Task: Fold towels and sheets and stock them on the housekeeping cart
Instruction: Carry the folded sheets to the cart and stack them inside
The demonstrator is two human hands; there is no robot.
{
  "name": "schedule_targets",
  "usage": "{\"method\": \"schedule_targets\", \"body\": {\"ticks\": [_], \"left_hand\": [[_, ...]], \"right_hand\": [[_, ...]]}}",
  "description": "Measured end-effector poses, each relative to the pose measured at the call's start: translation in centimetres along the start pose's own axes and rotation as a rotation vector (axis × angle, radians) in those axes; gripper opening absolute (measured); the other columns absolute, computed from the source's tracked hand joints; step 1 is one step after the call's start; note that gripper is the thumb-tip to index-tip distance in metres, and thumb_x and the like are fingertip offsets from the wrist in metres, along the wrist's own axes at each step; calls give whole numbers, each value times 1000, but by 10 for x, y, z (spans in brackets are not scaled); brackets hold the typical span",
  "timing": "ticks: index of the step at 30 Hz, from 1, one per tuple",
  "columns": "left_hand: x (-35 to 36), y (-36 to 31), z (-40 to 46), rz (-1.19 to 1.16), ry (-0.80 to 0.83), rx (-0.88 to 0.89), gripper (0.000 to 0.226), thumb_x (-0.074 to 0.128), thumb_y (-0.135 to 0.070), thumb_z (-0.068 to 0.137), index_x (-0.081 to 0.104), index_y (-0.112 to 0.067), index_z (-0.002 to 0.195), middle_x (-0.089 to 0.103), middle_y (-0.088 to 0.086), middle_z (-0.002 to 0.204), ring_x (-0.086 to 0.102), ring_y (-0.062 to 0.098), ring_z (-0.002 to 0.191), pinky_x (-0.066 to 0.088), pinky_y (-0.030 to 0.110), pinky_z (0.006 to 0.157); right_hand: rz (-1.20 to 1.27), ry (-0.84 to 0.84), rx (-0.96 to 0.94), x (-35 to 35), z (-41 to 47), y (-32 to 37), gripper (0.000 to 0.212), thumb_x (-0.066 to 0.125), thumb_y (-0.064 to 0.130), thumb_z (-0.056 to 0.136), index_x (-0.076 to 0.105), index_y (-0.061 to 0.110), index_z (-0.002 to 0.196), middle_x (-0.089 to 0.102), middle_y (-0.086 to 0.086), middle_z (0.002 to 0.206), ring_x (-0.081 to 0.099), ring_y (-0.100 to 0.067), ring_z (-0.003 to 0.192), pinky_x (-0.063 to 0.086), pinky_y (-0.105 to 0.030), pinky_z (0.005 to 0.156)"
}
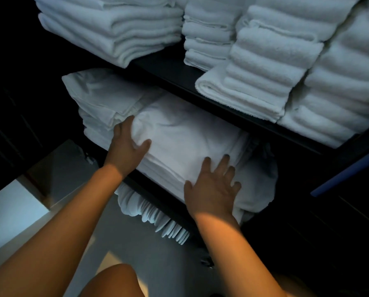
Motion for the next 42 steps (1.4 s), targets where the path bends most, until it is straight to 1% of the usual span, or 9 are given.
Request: {"method": "schedule_targets", "body": {"ticks": [6, 10, 12, 16, 20, 23, 28, 38, 42], "left_hand": [[-13, -16, -21, 476, 62, 467, 76, 59, -46, 79, 46, -24, 151, 30, 16, 163, 24, 43, 151, 28, 68, 116], [-1, -8, -19, 816, 304, 578, 114, 84, -38, 73, 16, -34, 164, 11, 2, 172, 3, 27, 159, 8, 70, 121], [2, -9, -10, 872, 287, 597, 117, 86, -34, 76, 9, -35, 165, 11, 3, 173, 6, 25, 159, 7, 70, 121], [3, -26, 10, 857, 107, 675, 99, 70, -1, 80, 26, -32, 162, 31, 6, 167, 26, 29, 155, 18, 69, 117], [22, -57, 17, 762, 14, 740, 74, 66, -7, 89, 44, -31, 155, 45, 7, 159, 44, 33, 144, 32, 65, 106], [34, -53, 15, 721, 111, 672, 71, 66, -16, 91, 43, -34, 155, 38, 4, 164, 38, 31, 149, 30, 60, 108], [16, -22, 33, 673, 251, 652, 83, 79, -40, 85, 39, -36, 157, 29, -3, 168, 33, 26, 151, 34, 56, 109], [11, -20, 36, 707, 293, 600, 90, 78, -39, 83, 31, -36, 160, 22, -6, 170, 21, 23, 156, 27, 60, 118], [3, -23, 32, 729, 328, 544, 95, 75, -37, 78, 28, -36, 161, 17, -5, 171, 11, 22, 158, 18, 65, 121]], "right_hand": [[-117, -40, -375, 13, 22, 21, 117, 73, 44, 90, -15, 20, 162, -21, -18, 167, -14, -39, 156, 1, -63, 124], [-140, -64, -411, 26, 42, 15, 121, 78, 32, 88, -18, 24, 161, -21, -15, 168, -11, -37, 157, 4, -61, 125], [-154, -77, -422, 28, 48, 11, 115, 77, 28, 88, -12, 26, 162, -15, -14, 170, -5, -36, 158, 9, -59, 125], [-157, -233, -436, 0, 64, 3, 93, 68, 12, 85, 19, 31, 161, 27, -5, 167, 30, -27, 150, 28, -49, 118], [-150, -407, -389, -31, 77, -21, 85, 65, 1, 74, 46, 30, 151, 51, 3, 152, 50, -25, 135, 22, -48, 108], [-159, -257, -359, -22, 75, -26, 85, 60, 2, 80, 36, 29, 156, 40, 0, 160, 42, -26, 141, 35, -49, 111], [-174, -75, -362, 13, 65, -6, 107, 67, 12, 80, 3, 26, 163, -1, -6, 172, 5, -31, 157, 14, -56, 124], [-104, -86, -391, 25, 61, -4, 113, 70, 15, 78, -3, 25, 163, -7, -8, 171, -3, -32, 158, 4, -58, 126], [-76, -83, -386, 21, 63, 0, 110, 73, 38, 81, 1, 24, 163, -4, -10, 171, -2, -33, 157, 7, -60, 124]]}}
Point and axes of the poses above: each hand's wrist, its own z-axis towards the middle knuckle, its own x-axis out of the palm, y = z × x, the point moved 2 cm from there along z, towards the middle knuckle
